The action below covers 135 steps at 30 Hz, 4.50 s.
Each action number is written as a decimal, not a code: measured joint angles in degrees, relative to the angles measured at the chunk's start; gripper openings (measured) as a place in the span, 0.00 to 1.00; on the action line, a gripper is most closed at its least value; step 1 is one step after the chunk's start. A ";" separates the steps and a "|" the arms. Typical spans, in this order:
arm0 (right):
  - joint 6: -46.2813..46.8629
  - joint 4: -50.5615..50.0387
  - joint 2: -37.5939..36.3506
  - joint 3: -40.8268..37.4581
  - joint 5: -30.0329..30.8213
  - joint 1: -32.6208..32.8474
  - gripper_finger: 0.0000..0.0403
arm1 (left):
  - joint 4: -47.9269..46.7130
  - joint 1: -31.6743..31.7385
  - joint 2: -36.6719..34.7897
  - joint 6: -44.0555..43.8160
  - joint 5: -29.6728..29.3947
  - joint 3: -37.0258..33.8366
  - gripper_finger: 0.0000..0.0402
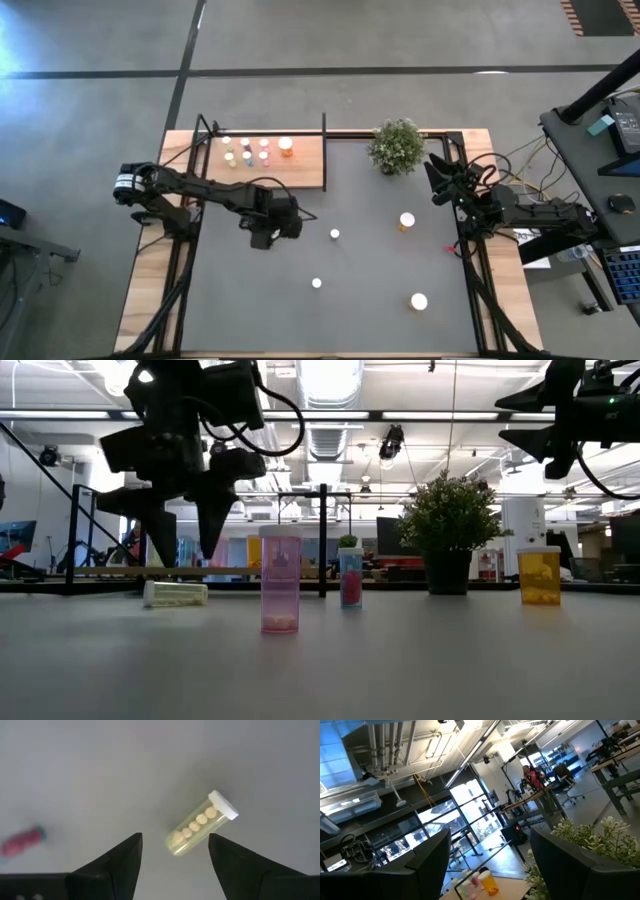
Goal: Pick and place medicine bottles onto shelf by color
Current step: Put the yellow pill bottle on the shelf aligned with the other yellow pill bottles
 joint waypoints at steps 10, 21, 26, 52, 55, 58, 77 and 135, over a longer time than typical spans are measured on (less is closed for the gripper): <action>0.00 0.00 -0.02 0.00 0.02 0.00 0.65 | 0.12 1.03 0.47 15.39 -1.33 -2.50 0.53; -0.01 0.00 0.00 0.00 0.02 -0.01 0.65 | 0.01 1.09 4.69 17.29 -1.38 -2.75 0.53; 0.00 0.02 -0.02 0.00 0.02 0.00 0.65 | 0.04 1.52 6.25 14.92 -1.36 -2.77 0.53; 0.00 0.00 -0.02 0.00 0.00 0.00 0.65 | -0.05 2.45 7.03 -24.01 -0.04 -2.46 0.49; 0.00 0.00 -0.01 0.00 0.02 -0.02 0.65 | -0.49 2.45 6.99 -25.38 2.11 -2.60 0.49; -0.01 0.00 0.00 0.00 0.02 -0.01 0.65 | -0.52 2.45 6.92 -25.36 2.92 -2.81 0.49; -0.01 0.01 0.00 0.00 0.01 -0.01 0.65 | 2.07 2.54 6.92 -28.69 1.88 -2.83 0.22; 0.00 -0.02 0.00 0.00 0.02 -0.02 0.65 | 49.65 2.43 -32.79 -120.37 -54.57 -34.03 0.22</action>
